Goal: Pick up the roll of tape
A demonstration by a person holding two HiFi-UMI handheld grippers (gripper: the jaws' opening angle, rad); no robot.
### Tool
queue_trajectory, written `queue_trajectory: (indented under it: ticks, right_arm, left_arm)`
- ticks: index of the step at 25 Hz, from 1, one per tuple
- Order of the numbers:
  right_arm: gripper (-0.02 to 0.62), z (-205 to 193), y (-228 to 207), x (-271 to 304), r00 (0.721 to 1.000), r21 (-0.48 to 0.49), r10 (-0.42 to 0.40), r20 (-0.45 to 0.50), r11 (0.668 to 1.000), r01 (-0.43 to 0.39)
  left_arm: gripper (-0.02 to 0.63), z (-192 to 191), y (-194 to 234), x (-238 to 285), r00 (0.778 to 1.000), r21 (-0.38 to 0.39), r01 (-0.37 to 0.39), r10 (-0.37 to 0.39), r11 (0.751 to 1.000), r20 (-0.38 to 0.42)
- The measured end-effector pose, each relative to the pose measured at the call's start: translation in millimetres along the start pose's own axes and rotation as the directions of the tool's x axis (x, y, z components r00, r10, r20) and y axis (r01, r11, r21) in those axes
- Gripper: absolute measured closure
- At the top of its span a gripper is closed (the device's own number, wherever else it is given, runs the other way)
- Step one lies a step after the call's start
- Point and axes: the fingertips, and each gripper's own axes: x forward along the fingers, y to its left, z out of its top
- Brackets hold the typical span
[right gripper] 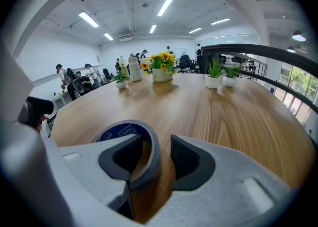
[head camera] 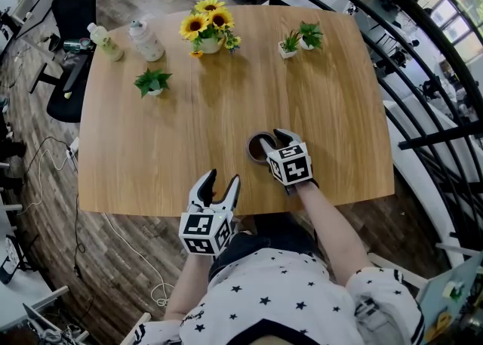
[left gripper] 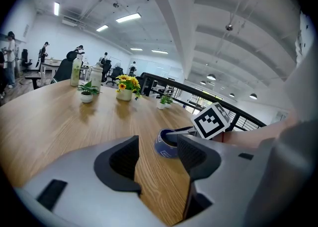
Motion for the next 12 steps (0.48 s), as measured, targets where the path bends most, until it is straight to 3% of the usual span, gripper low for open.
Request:
queue_trajectory:
  ticks: [12]
  right_arm:
    - [0.449,-1.9,1.6,-0.9,1.0,-0.013,-0.006,-0.016,1.0,0.006]
  left_arm:
    - [0.387,0.0,-5.9,-8.8,1.0,0.009,-0.003,0.003,1.0,0.003]
